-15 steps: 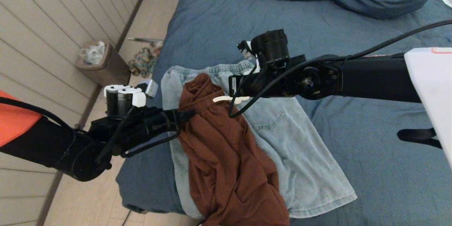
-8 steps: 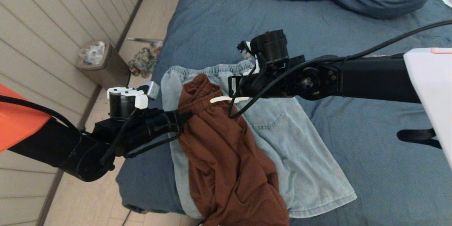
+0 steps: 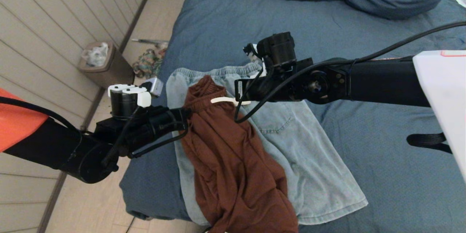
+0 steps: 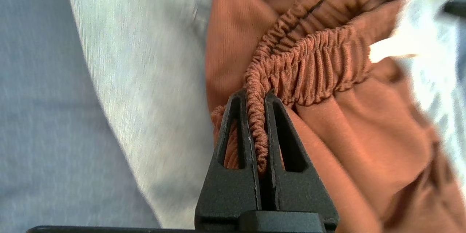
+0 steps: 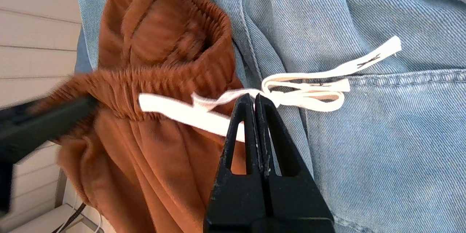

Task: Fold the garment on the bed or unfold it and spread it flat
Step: Fold the brown shorts

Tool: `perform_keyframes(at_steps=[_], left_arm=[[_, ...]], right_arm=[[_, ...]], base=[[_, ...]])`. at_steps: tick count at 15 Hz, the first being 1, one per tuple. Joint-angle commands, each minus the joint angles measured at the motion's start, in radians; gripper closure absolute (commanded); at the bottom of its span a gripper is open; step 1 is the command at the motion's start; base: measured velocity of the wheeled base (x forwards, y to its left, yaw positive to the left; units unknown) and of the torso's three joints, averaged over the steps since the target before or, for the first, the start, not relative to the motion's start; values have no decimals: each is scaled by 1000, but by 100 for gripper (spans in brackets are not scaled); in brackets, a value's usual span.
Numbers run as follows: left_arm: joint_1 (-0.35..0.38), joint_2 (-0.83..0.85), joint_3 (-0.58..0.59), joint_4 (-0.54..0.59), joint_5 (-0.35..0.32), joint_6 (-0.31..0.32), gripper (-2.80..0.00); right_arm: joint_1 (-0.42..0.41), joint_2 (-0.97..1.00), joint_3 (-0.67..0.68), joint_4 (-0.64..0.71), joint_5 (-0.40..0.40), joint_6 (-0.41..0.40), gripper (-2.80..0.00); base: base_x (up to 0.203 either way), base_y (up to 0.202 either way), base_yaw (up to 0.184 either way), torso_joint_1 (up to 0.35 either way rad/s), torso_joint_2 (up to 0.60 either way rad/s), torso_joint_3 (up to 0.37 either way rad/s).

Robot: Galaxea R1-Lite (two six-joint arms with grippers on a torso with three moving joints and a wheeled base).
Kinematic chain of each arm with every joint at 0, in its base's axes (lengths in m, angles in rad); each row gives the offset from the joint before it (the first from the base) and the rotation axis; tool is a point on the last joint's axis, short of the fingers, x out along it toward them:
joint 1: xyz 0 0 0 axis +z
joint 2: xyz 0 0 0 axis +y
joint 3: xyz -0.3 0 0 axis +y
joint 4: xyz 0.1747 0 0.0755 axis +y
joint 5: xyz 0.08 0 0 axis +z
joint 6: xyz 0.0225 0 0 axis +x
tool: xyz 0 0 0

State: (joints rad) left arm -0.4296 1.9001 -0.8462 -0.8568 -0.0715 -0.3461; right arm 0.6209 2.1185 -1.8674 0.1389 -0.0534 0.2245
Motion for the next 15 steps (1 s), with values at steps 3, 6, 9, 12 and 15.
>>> perform_keyframes(at_steps=[3,6,9,12,15], left_arm=[[-36,-67,-61,34,8,2,0],[-51,-76,-154,90,55,6,0],[-48,-42,-253,191,51,38,0],[-36,28,-306,198,48,53,0],[-7,87,-360,207,37,85,0]], right_arm=[[-4,-5,-2,1,0,1,0],[-6,-5,-6,1,0,1,0],[-10,1,-10,-1,0,1,0],[-12,9,-13,-2,0,1,0],[-12,15,-13,-19,0,-1,0]], base=[[0,0,0,0,0,0],[0,0,0,0,0,0],[0,0,0,0,0,0],[0,0,0,0,0,0],[0,0,0,0,0,0]])
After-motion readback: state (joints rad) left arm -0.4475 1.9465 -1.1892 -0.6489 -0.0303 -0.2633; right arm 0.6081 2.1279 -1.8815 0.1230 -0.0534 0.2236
